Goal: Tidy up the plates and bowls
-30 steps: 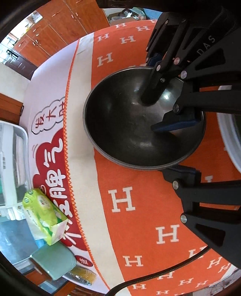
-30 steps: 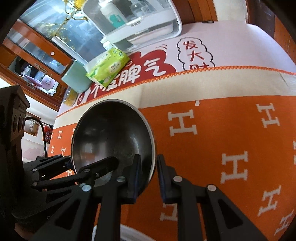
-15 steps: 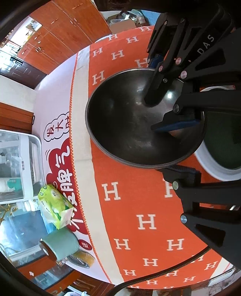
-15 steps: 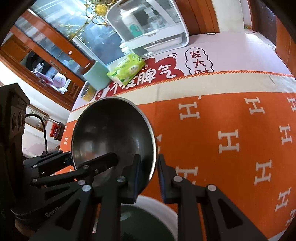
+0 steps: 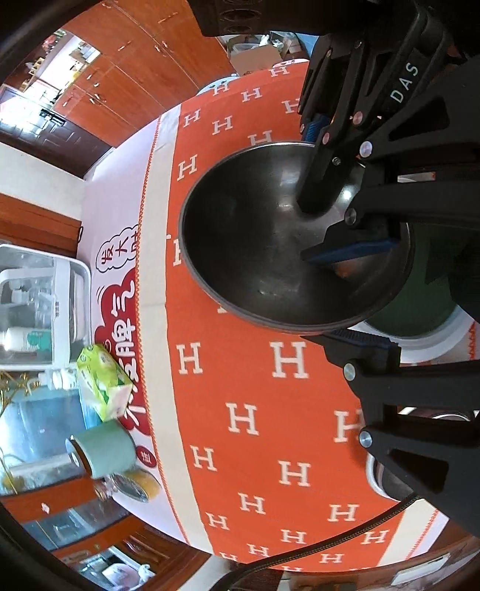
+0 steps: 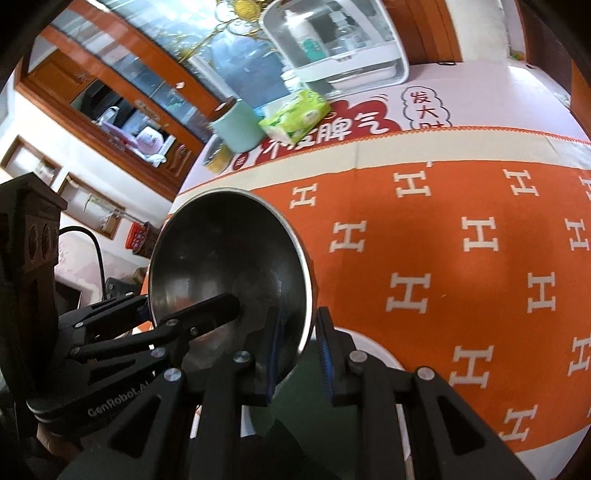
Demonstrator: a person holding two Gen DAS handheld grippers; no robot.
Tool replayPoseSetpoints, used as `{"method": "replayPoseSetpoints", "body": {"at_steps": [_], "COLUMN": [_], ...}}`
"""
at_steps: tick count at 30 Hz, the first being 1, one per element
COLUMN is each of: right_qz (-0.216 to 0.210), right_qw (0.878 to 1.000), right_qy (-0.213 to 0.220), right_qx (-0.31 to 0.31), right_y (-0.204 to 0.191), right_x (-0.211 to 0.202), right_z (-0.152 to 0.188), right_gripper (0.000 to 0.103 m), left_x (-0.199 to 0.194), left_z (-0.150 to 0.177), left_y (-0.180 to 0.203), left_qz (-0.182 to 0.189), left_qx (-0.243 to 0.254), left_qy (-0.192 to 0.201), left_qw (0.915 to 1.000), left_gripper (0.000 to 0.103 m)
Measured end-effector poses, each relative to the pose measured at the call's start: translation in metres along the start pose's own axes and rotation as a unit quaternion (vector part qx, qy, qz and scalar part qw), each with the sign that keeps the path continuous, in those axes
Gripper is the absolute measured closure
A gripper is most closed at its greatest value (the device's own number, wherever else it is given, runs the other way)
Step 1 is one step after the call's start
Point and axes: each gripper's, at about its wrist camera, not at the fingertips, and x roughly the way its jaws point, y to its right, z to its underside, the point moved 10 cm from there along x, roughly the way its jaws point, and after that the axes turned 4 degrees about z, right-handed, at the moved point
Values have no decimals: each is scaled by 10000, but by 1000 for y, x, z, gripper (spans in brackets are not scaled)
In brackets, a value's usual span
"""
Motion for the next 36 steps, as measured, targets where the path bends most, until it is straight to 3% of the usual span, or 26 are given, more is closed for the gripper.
{"method": "replayPoseSetpoints", "body": {"at_steps": [15, 23, 36], "right_qz": [-418, -401, -340], "right_qw": [9961, 9918, 9939], "right_qy": [-20, -42, -157], "right_qx": [-771, -1210, -1035], "right_y": [-62, -93, -148], "right_x": [-7, -5, 16], "right_z": [38, 49, 79], "right_gripper": [85, 85, 85], "left_x": [-49, -67, -85], "left_z": [62, 90, 128], "left_y": [-39, -63, -118], "left_qz": [-167, -194, -106], "left_qx": [-491, -780, -652], "left_qy": [307, 433, 163], "left_qw": [9982, 9958, 9977], "left_gripper": [72, 72, 72]}}
